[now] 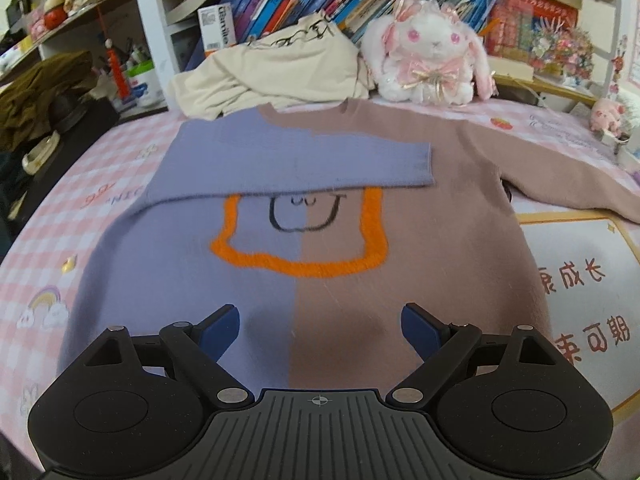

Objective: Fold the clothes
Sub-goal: 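Reach the right gripper to the mauve sleeve cuff and grasp it, then fold the mauve sleeve across the body over the lavender sleeve with the right gripper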

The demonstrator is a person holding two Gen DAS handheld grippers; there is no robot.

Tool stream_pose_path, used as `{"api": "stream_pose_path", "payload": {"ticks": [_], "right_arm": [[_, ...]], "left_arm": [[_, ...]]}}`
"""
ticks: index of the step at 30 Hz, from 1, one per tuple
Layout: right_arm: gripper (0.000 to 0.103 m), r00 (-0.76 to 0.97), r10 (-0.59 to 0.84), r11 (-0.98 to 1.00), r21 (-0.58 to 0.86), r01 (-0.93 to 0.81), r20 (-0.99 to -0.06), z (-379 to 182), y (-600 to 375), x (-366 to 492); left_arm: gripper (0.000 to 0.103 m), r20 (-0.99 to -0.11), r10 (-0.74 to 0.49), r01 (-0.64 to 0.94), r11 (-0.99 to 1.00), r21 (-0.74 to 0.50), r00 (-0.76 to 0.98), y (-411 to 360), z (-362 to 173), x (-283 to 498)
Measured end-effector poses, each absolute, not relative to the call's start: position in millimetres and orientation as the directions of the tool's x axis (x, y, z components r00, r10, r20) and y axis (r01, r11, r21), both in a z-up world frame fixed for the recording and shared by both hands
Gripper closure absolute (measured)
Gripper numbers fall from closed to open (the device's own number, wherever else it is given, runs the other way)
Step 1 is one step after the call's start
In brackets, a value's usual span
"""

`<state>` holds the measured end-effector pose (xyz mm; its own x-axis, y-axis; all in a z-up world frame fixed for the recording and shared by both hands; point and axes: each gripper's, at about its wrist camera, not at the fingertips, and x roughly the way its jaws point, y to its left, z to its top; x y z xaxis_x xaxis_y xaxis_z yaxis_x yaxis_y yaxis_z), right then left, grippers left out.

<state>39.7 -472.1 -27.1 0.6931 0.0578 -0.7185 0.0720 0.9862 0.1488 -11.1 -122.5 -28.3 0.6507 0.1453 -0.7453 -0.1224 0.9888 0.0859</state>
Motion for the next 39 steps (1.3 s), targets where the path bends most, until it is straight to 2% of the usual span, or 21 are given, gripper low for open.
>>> {"api": "stream_pose_path", "payload": {"ticks": [8, 10, 14, 16, 19, 21, 22, 25, 27, 31, 39], "right_arm": [[0.017, 0.672, 0.116, 0.966, 0.242, 0.096, -0.731, -37.5, -517.1, 72.7], [0.026, 0.663, 0.138, 0.940, 0.308, 0.145, -0.736, -40.4, -530.0, 80.9], [0.036, 0.668, 0.188, 0.875, 0.432, 0.219, -0.720, -45.1, -550.5, 88.9], [0.049, 0.674, 0.201, 0.844, 0.475, 0.249, -0.711, -46.7, -558.5, 92.8], [0.061, 0.679, 0.225, 0.797, 0.533, 0.285, -0.699, -50.4, -567.0, 97.5], [0.066, 0.680, 0.230, 0.793, 0.539, 0.285, -0.696, -51.2, -566.4, 99.9], [0.075, 0.676, 0.233, 0.797, 0.535, 0.279, -0.699, -51.6, -565.3, 101.1], [0.086, 0.660, 0.222, 0.836, 0.489, 0.249, -0.717, -50.8, -558.7, 105.0], [0.090, 0.655, 0.209, 0.864, 0.452, 0.225, -0.726, -49.7, -553.9, 106.0], [0.093, 0.683, 0.194, 0.899, 0.407, 0.163, -0.704, -39.6, -544.8, 103.7], [0.093, 0.721, 0.246, 0.910, 0.411, 0.058, -0.648, -9.7, -522.1, 112.9]], "left_arm": [[0.013, -0.758, 0.187, -0.170, 0.980, 0.102, 0.625, -144.6, -29.0, -26.8], [0.013, -0.760, 0.204, -0.186, 0.976, 0.111, 0.618, -146.8, -28.3, -30.6], [0.013, -0.760, 0.229, -0.218, 0.969, 0.117, 0.609, -148.1, -25.7, -35.1], [0.012, -0.759, 0.238, -0.229, 0.966, 0.120, 0.606, -149.1, -24.2, -37.0], [0.013, -0.756, 0.240, -0.230, 0.966, 0.121, 0.608, -151.1, -22.8, -39.6], [0.013, -0.756, 0.238, -0.225, 0.967, 0.122, 0.611, -153.3, -22.6, -39.3], [0.013, -0.755, 0.236, -0.222, 0.967, 0.122, 0.611, -154.6, -22.5, -38.9], [0.013, -0.755, 0.230, -0.214, 0.969, 0.121, 0.614, -157.7, -23.0, -37.4], [0.013, -0.757, 0.223, -0.207, 0.971, 0.118, 0.615, -159.3, -24.0, -36.3], [0.013, -0.754, 0.217, -0.200, 0.973, 0.115, 0.620, -160.7, -25.1, -36.1], [0.013, -0.754, 0.217, -0.229, 0.969, 0.091, 0.620, -150.1, -27.3, -37.3]]}}
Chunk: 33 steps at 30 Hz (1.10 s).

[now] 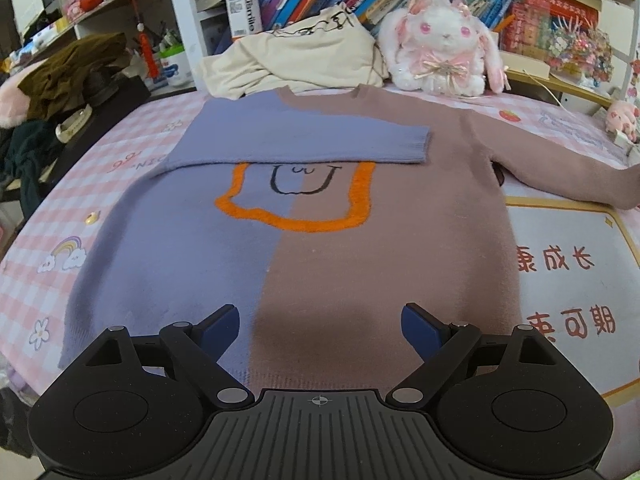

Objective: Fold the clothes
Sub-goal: 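Fold the mauve sleeve across the body over the lavender sleeve with the right gripper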

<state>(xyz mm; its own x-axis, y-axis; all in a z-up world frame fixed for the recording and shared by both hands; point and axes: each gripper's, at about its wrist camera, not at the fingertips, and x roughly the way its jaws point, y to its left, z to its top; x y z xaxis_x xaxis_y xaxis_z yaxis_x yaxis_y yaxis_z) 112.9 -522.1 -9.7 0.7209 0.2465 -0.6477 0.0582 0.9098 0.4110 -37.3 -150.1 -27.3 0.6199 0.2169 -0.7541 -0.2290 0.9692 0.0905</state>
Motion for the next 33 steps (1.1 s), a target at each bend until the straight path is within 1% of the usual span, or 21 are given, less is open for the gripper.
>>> {"api": "stream_pose_path", "payload": {"ticks": [5, 11, 23, 33], "right_arm": [[0.093, 0.720, 0.289, 0.912, 0.409, -0.008, -0.630, 6.6, -495.2, 120.9], [0.093, 0.730, 0.342, 0.911, 0.400, -0.102, -0.592, 29.2, -452.0, 128.7], [0.093, 0.751, 0.415, 0.897, 0.372, -0.241, -0.513, 82.7, -329.9, 146.4], [0.093, 0.739, 0.447, 0.888, 0.353, -0.296, -0.504, 90.8, -216.1, 161.0]], "left_arm": [[0.013, -0.747, 0.220, -0.244, 0.966, 0.079, 0.627, -137.0, -26.4, -39.3], [0.013, -0.732, 0.213, -0.223, 0.971, 0.085, 0.647, -119.9, -25.9, -41.4], [0.012, -0.662, 0.178, -0.123, 0.984, 0.129, 0.728, -59.3, -10.1, -39.9], [0.012, -0.614, 0.111, 0.026, 0.978, 0.209, 0.781, -18.5, -4.2, -48.4]]}}
